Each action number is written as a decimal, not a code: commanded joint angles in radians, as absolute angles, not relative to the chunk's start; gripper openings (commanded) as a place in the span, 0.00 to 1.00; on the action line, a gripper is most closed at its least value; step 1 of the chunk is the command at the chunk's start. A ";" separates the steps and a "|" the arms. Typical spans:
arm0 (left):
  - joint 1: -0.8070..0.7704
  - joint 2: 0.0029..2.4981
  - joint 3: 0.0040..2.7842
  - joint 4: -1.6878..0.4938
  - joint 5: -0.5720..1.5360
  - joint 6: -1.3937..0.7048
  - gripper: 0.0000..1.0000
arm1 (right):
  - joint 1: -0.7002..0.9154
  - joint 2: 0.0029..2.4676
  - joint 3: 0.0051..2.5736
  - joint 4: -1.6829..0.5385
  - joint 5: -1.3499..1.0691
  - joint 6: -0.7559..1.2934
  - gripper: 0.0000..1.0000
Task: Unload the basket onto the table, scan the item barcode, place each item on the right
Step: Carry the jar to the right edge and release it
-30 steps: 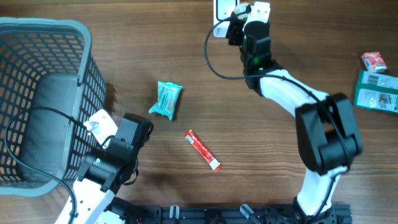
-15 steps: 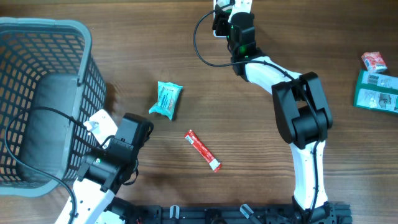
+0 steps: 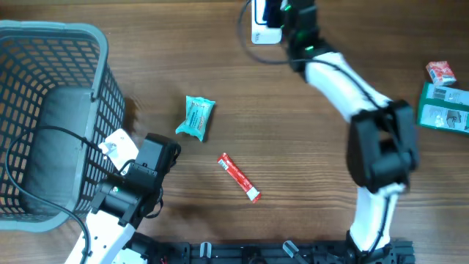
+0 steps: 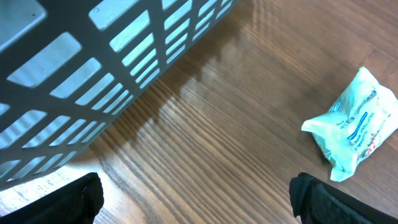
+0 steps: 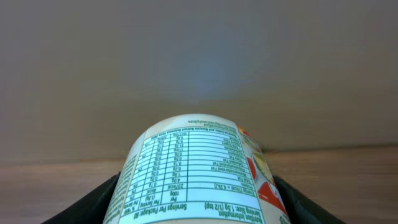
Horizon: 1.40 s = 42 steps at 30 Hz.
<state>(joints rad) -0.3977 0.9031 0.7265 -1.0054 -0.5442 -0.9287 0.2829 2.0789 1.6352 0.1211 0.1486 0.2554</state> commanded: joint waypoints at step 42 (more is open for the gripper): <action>-0.393 0.897 0.723 -1.006 -0.547 -0.920 1.00 | -0.440 1.647 1.676 -0.822 -0.130 0.780 1.00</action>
